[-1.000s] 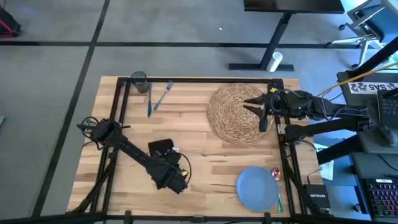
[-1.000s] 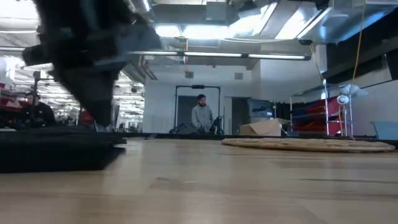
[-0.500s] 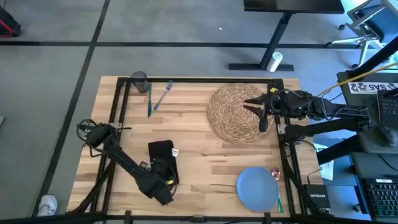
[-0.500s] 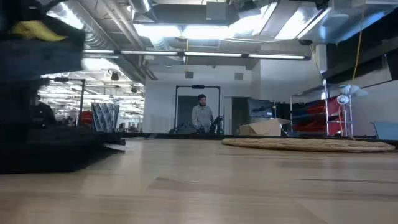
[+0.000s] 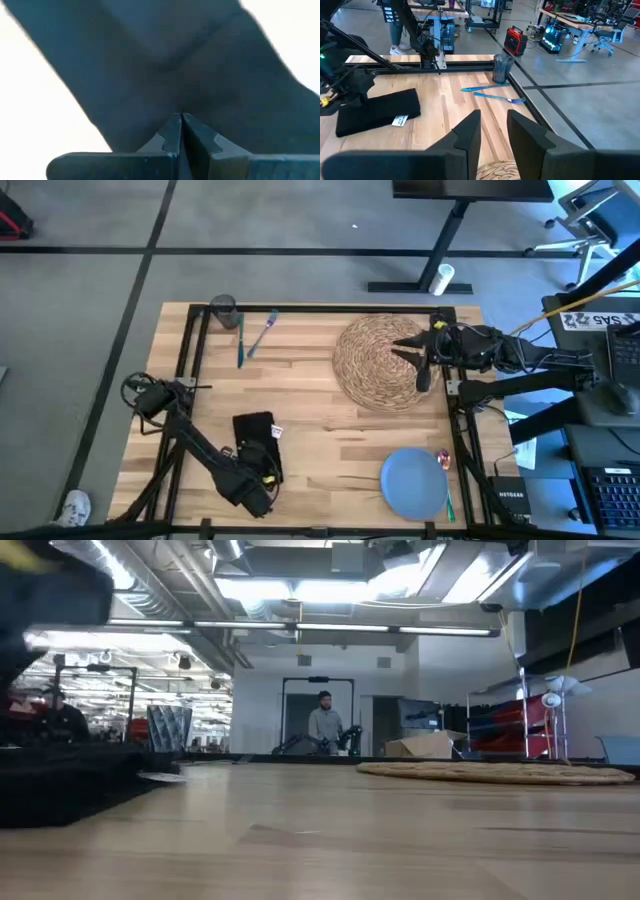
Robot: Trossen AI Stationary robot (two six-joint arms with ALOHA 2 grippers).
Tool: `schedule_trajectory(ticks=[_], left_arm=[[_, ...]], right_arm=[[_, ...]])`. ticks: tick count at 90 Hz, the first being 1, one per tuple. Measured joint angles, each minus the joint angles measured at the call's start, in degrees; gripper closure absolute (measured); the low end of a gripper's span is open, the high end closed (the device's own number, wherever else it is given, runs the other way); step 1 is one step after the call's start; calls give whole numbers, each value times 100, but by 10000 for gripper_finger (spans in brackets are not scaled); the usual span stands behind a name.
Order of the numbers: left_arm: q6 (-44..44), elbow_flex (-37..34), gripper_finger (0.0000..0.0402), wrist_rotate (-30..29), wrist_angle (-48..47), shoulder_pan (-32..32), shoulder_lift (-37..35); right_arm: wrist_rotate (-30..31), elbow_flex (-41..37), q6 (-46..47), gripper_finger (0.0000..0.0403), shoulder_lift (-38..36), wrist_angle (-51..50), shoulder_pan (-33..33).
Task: Set table place
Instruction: Fold the black table napkin
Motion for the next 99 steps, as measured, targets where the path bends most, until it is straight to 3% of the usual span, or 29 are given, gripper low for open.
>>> schedule_trajectory(ticks=[15,29,54,99], left_arm=[[412,384,401,-389,-347,234,0],[715,400,401,-282,-558,441,-2],[958,-82,401,-142,167,527,0],[389,-317,401,356,116,94,-2]], right_arm=[[0,0,0,320,0,2,-2],[0,0,0,320,0,2,0],[-2,0,2,320,-2,2,-2],[-2,0,2,320,-2,0,0]])
